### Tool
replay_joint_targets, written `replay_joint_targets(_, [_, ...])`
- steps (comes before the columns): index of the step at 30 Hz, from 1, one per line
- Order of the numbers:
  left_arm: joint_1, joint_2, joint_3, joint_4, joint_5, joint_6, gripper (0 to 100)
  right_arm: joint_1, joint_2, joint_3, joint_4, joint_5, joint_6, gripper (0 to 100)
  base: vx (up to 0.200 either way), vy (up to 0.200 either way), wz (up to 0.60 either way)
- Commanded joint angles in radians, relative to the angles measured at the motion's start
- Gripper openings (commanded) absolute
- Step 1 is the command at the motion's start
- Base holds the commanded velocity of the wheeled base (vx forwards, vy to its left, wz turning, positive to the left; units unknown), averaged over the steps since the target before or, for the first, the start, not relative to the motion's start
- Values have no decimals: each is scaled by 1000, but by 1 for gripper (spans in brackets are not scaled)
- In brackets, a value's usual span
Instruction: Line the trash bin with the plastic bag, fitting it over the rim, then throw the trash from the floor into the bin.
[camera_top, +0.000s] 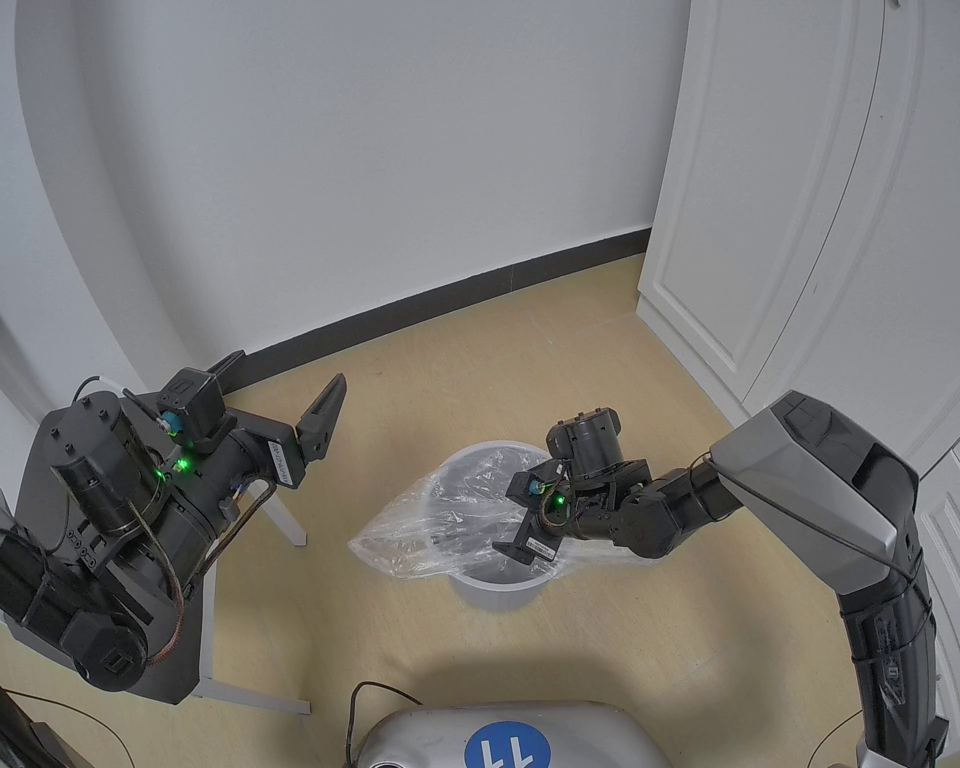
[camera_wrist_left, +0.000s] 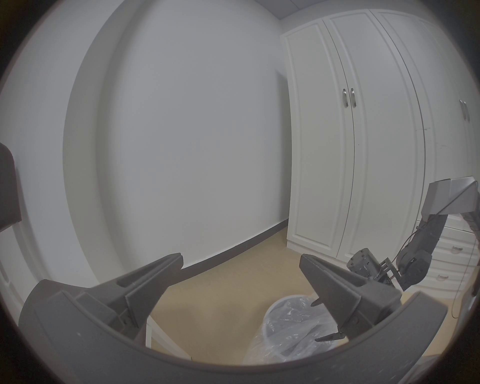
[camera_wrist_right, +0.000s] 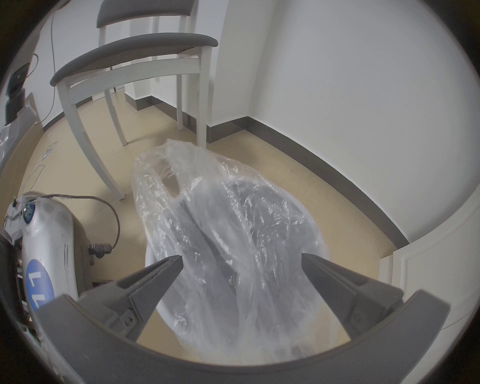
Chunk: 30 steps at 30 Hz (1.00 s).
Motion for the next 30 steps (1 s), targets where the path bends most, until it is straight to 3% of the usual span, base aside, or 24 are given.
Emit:
replay_joint_targets(1, [1, 4, -1, 0, 1, 0, 100, -8, 34, -43, 0, 1, 5, 100, 0, 0, 0])
replay_joint_targets(2, [1, 4, -1, 0, 1, 0, 100, -11, 34, -44, 0, 3, 5, 100, 0, 0, 0])
replay_joint_targets(3, [1, 4, -1, 0, 1, 0, 100, -11, 34, -46, 0, 3, 5, 0, 0, 0, 0])
replay_joint_targets(16, [1, 4, -1, -2, -1, 0, 100, -20, 36, -147, 3, 3, 17, 0, 0, 0, 0])
replay_joint_targets(19, [-1, 5, -1, 0, -1, 0, 100, 32, -4, -139, 3, 4, 114, 0, 0, 0, 0])
replay_joint_targets(30, [1, -2, -1, -2, 1, -1, 100, 124, -55, -41, -13, 0, 131, 0, 0, 0, 0])
